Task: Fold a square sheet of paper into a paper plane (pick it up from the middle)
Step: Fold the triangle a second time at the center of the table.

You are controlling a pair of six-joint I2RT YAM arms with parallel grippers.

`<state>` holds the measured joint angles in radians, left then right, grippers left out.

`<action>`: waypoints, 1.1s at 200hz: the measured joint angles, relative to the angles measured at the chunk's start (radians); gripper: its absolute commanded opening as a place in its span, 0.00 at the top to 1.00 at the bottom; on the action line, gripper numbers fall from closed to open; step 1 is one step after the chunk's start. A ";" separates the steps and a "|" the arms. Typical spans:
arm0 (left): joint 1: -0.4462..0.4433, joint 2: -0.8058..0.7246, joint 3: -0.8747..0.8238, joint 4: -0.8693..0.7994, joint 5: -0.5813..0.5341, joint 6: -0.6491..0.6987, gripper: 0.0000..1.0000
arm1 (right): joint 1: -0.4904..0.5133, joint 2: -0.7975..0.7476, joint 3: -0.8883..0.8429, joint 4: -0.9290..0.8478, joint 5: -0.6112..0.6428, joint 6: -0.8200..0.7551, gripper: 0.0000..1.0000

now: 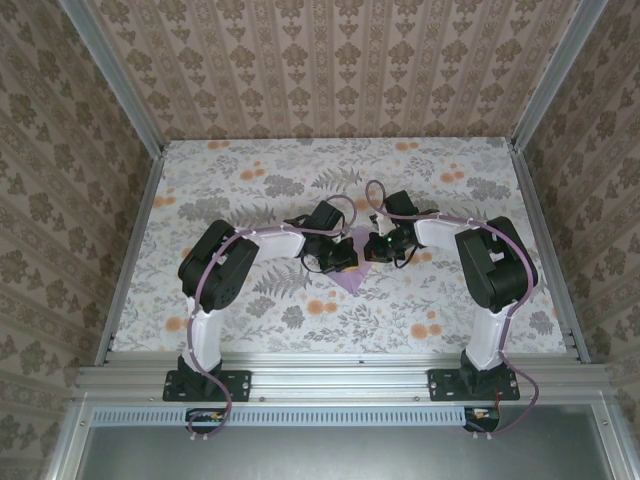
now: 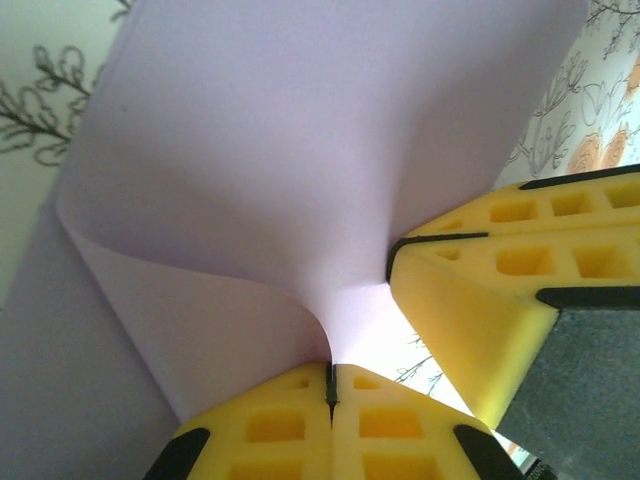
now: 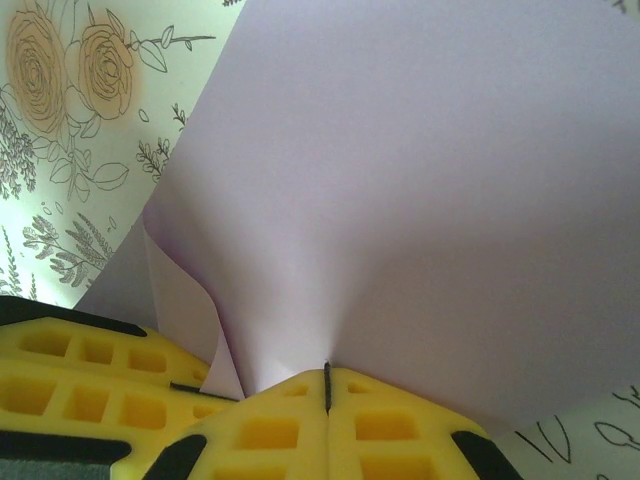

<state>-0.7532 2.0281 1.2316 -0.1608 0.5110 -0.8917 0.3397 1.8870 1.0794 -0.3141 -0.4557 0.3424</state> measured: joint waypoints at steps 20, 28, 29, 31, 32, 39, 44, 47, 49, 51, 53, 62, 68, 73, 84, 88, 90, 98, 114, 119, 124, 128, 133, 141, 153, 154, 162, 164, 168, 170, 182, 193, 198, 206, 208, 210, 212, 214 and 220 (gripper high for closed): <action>0.000 0.000 0.000 -0.005 -0.004 0.010 0.98 | 0.001 0.000 0.000 0.000 0.000 0.000 0.92; 0.000 0.000 0.000 -0.005 -0.004 0.012 0.98 | 0.002 0.000 0.000 0.000 0.000 0.000 0.92; 0.000 0.000 0.000 -0.005 -0.004 0.013 0.98 | 0.002 0.000 0.000 0.000 0.000 0.000 0.92; 0.000 0.000 0.000 -0.005 -0.004 0.013 0.98 | 0.002 0.000 0.000 0.000 0.000 0.000 0.92; 0.000 0.000 0.000 -0.005 -0.004 0.013 0.98 | 0.002 0.000 0.000 0.000 0.000 0.000 0.92; 0.000 0.000 0.000 -0.005 -0.004 0.014 0.98 | 0.002 0.000 0.000 0.000 0.000 0.000 0.92; 0.000 0.000 0.000 -0.005 -0.004 0.015 0.99 | 0.002 0.000 0.000 0.000 0.000 0.000 0.92; 0.000 0.000 0.000 -0.005 -0.004 0.016 0.98 | 0.002 0.000 0.000 0.000 0.000 0.000 0.92; 0.000 0.000 0.000 -0.005 -0.004 0.017 0.98 | 0.002 0.000 0.000 0.000 0.000 0.000 0.92; 0.000 0.000 0.000 -0.005 -0.004 0.018 0.98 | 0.002 0.000 0.000 0.000 0.000 0.000 0.92; 0.000 0.000 0.000 -0.005 -0.004 0.018 0.98 | 0.002 0.000 0.000 0.000 0.000 0.000 0.92; 0.000 0.000 0.000 -0.005 -0.004 0.021 0.99 | 0.002 0.000 0.000 0.000 0.000 0.000 0.92; 0.000 0.000 0.000 -0.005 -0.004 0.021 0.98 | 0.002 0.000 0.000 0.000 0.000 0.000 0.92; 0.000 0.000 0.000 -0.005 -0.004 0.021 0.98 | 0.002 0.000 0.000 0.000 0.000 0.000 0.92; 0.000 0.000 0.000 -0.005 -0.005 0.022 0.98 | 0.002 0.000 0.000 0.000 0.000 0.000 0.92; 0.000 0.000 0.000 -0.005 -0.005 0.021 0.99 | 0.002 0.000 0.000 0.000 0.000 0.000 0.92; 0.000 0.000 0.000 -0.005 -0.005 0.021 0.99 | 0.002 0.000 0.000 0.000 0.000 0.000 0.92; 0.000 0.000 0.000 -0.005 -0.006 0.022 0.99 | 0.002 0.000 0.000 0.000 0.000 0.000 0.92; 0.000 0.000 0.000 -0.005 -0.007 0.022 0.98 | 0.002 0.000 0.000 0.000 0.000 0.000 0.92; 0.000 0.000 0.000 -0.005 -0.007 0.021 0.98 | 0.002 0.000 0.000 0.000 0.000 0.000 0.92; 0.000 0.000 0.000 -0.005 -0.007 0.022 0.98 | 0.002 0.000 0.000 0.000 0.000 0.000 0.92; 0.000 0.000 0.000 -0.005 -0.007 0.022 0.98 | 0.002 0.000 0.000 0.000 0.000 0.000 0.92; 0.000 0.000 0.000 -0.005 -0.007 0.021 0.98 | 0.002 0.000 0.000 0.000 0.000 0.000 0.92; 0.000 0.000 0.000 -0.005 -0.007 0.022 0.97 | 0.002 0.000 0.000 0.000 0.000 0.000 0.92; 0.000 0.000 0.000 -0.004 -0.006 0.021 0.95 | 0.002 0.000 0.000 0.000 0.000 0.000 0.92; 0.000 0.000 0.000 -0.004 -0.006 0.021 0.95 | 0.002 0.000 0.000 0.000 0.000 0.000 0.92; 0.000 0.000 0.000 -0.004 -0.006 0.022 0.93 | 0.002 0.000 0.000 0.000 0.000 0.000 0.92; 0.000 0.001 0.000 -0.004 -0.006 0.022 0.92 | 0.002 0.000 0.000 0.000 0.000 0.000 0.92; 0.000 0.002 0.000 -0.004 -0.006 0.022 0.92 | 0.002 0.000 0.000 0.000 0.000 0.000 0.92; 0.000 0.002 0.000 -0.003 -0.005 0.022 0.91 | 0.002 0.000 0.000 0.000 0.000 0.000 0.92; 0.000 0.003 0.000 -0.002 -0.003 0.023 0.87 | 0.002 0.000 0.000 0.000 0.000 -0.001 0.92; 0.000 0.004 0.000 0.001 -0.002 0.026 0.83 | 0.002 0.000 0.000 0.000 0.000 -0.001 0.92; 0.000 0.004 0.000 0.004 0.001 0.025 0.82 | 0.002 0.000 0.000 0.000 0.000 -0.002 0.92; 0.000 0.004 0.001 0.008 0.003 0.026 0.79 | 0.002 0.000 0.000 0.000 0.000 -0.003 0.92; 0.000 0.004 0.001 0.008 0.004 0.026 0.78 | 0.002 0.000 0.000 0.000 0.000 -0.003 0.92; 0.000 0.004 0.001 0.010 0.005 0.026 0.77 | 0.002 0.000 0.000 0.000 0.000 -0.003 0.92; 0.000 0.004 0.001 0.011 0.005 0.026 0.76 | 0.002 0.000 0.000 0.000 0.000 -0.003 0.92; 0.000 0.004 0.001 0.011 0.007 0.027 0.76 | 0.002 0.000 0.000 0.000 0.000 -0.003 0.92; 0.000 0.004 0.001 0.015 0.010 0.029 0.74 | 0.002 0.000 0.000 0.000 0.000 -0.003 0.92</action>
<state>-0.7532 2.0323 1.2327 -0.1459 0.5205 -0.8631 0.3412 1.8874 1.0798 -0.3138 -0.4557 0.3389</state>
